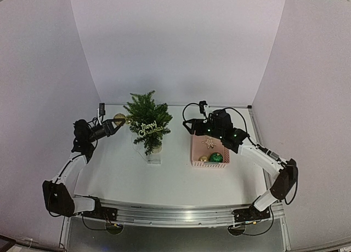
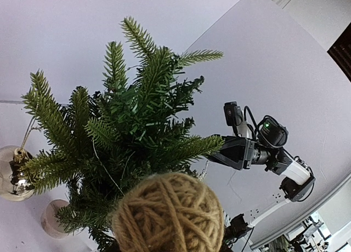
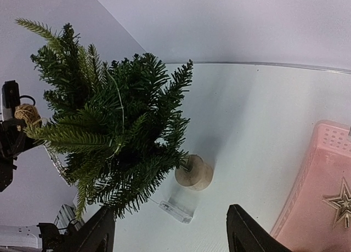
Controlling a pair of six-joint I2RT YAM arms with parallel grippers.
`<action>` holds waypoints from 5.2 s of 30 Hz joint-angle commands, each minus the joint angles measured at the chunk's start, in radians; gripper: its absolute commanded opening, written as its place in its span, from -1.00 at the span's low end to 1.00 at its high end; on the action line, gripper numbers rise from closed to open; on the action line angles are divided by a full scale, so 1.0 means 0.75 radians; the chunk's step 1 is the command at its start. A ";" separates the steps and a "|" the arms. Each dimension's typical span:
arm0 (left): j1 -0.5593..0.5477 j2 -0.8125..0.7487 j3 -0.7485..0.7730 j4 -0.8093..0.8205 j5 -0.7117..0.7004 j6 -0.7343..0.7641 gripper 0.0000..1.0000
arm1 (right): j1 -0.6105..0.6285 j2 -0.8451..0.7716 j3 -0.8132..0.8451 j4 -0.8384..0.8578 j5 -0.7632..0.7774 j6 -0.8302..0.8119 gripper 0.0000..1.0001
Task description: Decorate the small christmas tree
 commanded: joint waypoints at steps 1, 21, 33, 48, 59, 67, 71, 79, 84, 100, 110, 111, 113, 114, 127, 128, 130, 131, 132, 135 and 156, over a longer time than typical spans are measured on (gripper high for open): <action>0.001 -0.020 0.051 0.031 0.038 0.014 -1.00 | -0.003 0.012 0.058 0.012 -0.025 -0.016 0.35; -0.017 0.005 -0.063 -0.063 -0.089 0.135 -1.00 | -0.003 0.007 0.067 0.012 -0.024 -0.029 0.36; -0.021 0.027 -0.077 -0.050 -0.155 0.148 -1.00 | -0.003 0.026 0.085 0.012 -0.041 -0.028 0.36; -0.043 0.050 -0.088 -0.090 -0.247 0.145 -1.00 | -0.004 0.028 0.084 0.012 -0.052 -0.025 0.35; -0.043 0.054 -0.107 -0.128 -0.308 0.157 -1.00 | -0.003 0.022 0.082 0.012 -0.057 -0.025 0.35; -0.059 0.052 -0.103 -0.177 -0.303 0.220 -1.00 | -0.004 0.022 0.081 0.012 -0.061 -0.023 0.35; -0.084 0.044 -0.083 -0.170 -0.298 0.225 -1.00 | -0.003 0.020 0.081 0.012 -0.057 -0.022 0.35; -0.087 0.055 -0.064 -0.138 -0.372 0.158 -1.00 | -0.003 0.014 0.074 0.012 -0.060 -0.022 0.35; -0.088 0.062 -0.056 -0.135 -0.400 0.137 -1.00 | -0.003 0.006 0.066 0.012 -0.053 -0.023 0.35; -0.167 0.088 -0.075 -0.136 -0.402 0.227 -1.00 | -0.004 0.005 0.063 0.012 -0.047 -0.026 0.35; -0.170 0.059 -0.058 -0.161 -0.423 0.227 -1.00 | -0.003 0.002 0.064 0.012 -0.052 -0.023 0.35; -0.168 0.050 -0.050 -0.179 -0.414 0.233 -1.00 | -0.004 0.000 0.063 0.012 -0.052 -0.025 0.35; -0.155 0.036 -0.030 -0.224 -0.397 0.238 -1.00 | -0.004 -0.005 0.057 0.012 -0.047 -0.026 0.35; -0.143 0.030 -0.018 -0.243 -0.393 0.234 -1.00 | -0.004 -0.007 0.056 0.012 -0.046 -0.027 0.35; -0.107 0.059 0.043 -0.244 -0.360 0.152 -1.00 | -0.003 -0.001 0.072 0.012 -0.051 -0.044 0.35; -0.115 0.060 0.043 -0.248 -0.359 0.160 -1.00 | -0.003 -0.002 0.072 0.012 -0.049 -0.045 0.35; -0.126 0.066 0.042 -0.260 -0.361 0.171 -1.00 | -0.003 -0.003 0.072 0.012 -0.047 -0.047 0.35; -0.127 0.069 0.040 -0.269 -0.368 0.170 -1.00 | -0.003 -0.003 0.072 0.012 -0.047 -0.047 0.35; -0.127 0.070 0.036 -0.278 -0.376 0.169 -1.00 | -0.003 -0.002 0.073 0.012 -0.048 -0.047 0.35; -0.127 0.070 0.022 -0.285 -0.383 0.181 -1.00 | -0.003 -0.003 0.072 0.012 -0.050 -0.046 0.35; -0.142 0.067 -0.025 -0.300 -0.409 0.252 -0.55 | -0.003 0.004 0.085 0.012 -0.059 -0.043 0.35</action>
